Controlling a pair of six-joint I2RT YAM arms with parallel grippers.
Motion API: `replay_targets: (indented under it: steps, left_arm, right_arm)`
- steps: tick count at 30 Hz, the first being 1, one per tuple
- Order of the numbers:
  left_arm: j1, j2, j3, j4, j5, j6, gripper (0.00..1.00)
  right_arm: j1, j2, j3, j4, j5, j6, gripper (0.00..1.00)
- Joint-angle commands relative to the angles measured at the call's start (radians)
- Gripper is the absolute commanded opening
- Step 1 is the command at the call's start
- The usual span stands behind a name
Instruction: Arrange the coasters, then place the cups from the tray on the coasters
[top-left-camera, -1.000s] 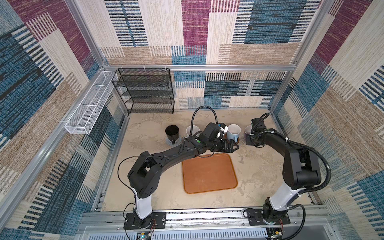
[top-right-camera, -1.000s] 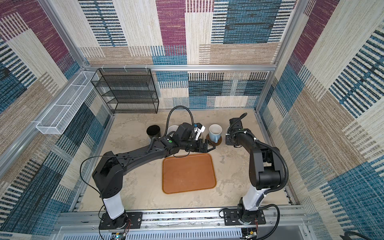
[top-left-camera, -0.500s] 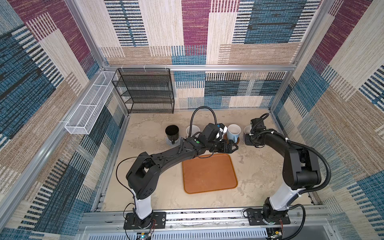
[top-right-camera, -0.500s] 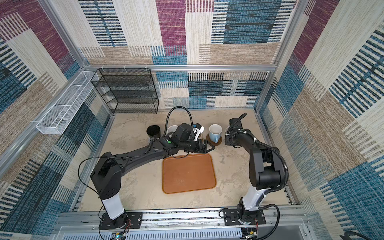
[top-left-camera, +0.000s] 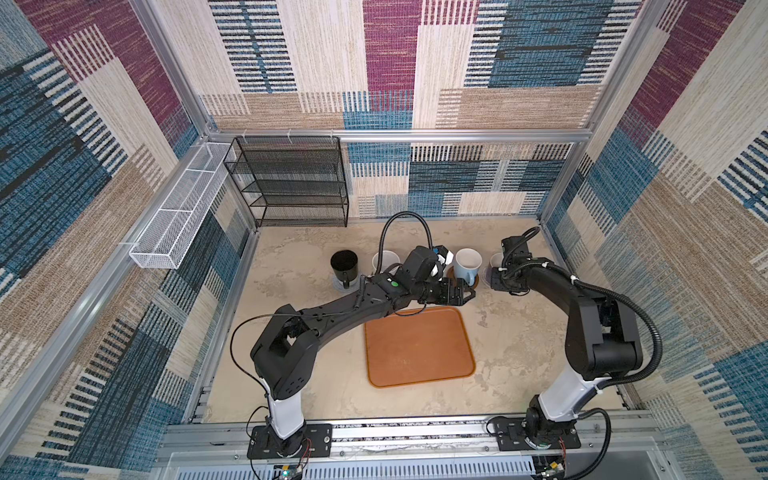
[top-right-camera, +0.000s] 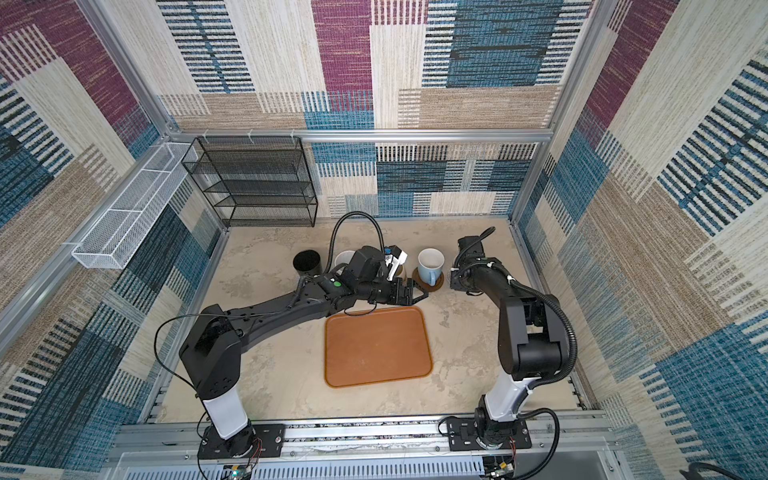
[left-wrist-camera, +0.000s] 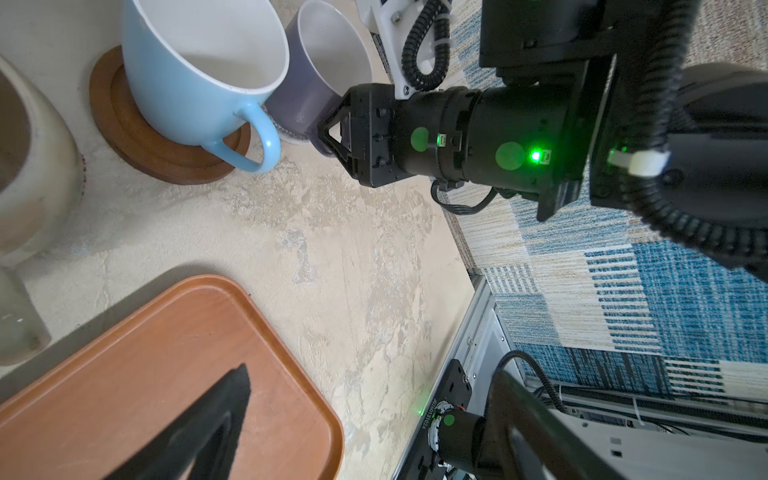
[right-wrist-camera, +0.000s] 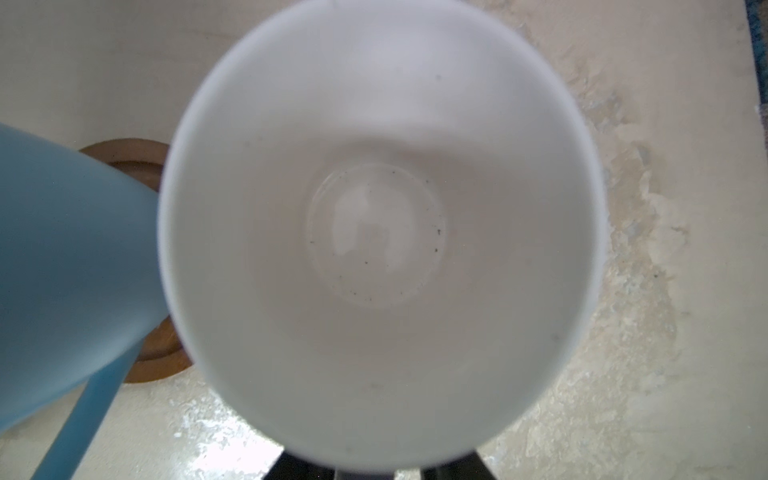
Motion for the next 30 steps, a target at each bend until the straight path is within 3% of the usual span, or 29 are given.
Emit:
replay_targets:
  steps: [1,10,15,16,17,18,24,30]
  left_arm:
    - [0.0,-0.002,0.001,0.017,0.005,0.0,0.93]
    - [0.002,-0.031,-0.021,0.026,-0.007,-0.004,0.93]
    - [0.01,-0.136,-0.101,0.026,-0.139,0.053,0.95]
    - [0.009,-0.181,-0.144,0.063,-0.181,0.088,1.0]
    - [0.01,-0.218,-0.18,0.091,-0.219,0.119,1.0]
    - [0.011,-0.26,-0.218,0.1,-0.277,0.149,1.0]
    - [0.025,-0.397,-0.273,-0.045,-0.601,0.314,1.0]
    - [0.051,-0.611,-0.504,0.106,-0.804,0.509,0.99]
  right_arm:
    - [0.001,-0.018,-0.003,-0.006,0.043,0.024,0.34]
    - [0.0,-0.045,-0.009,0.009,0.038,0.025,0.35]
    - [0.0,-0.175,-0.051,0.075,0.043,0.049,0.51]
    - [0.001,-0.226,-0.07,0.105,0.04,0.063,0.55]
    - [0.0,-0.275,-0.094,0.141,0.025,0.069,0.71]
    - [0.001,-0.334,-0.126,0.194,0.006,0.088,0.99]
    - [0.002,-0.635,-0.325,0.457,-0.099,0.141,1.0]
    - [0.002,-0.751,-0.457,0.555,-0.134,0.11,1.0]
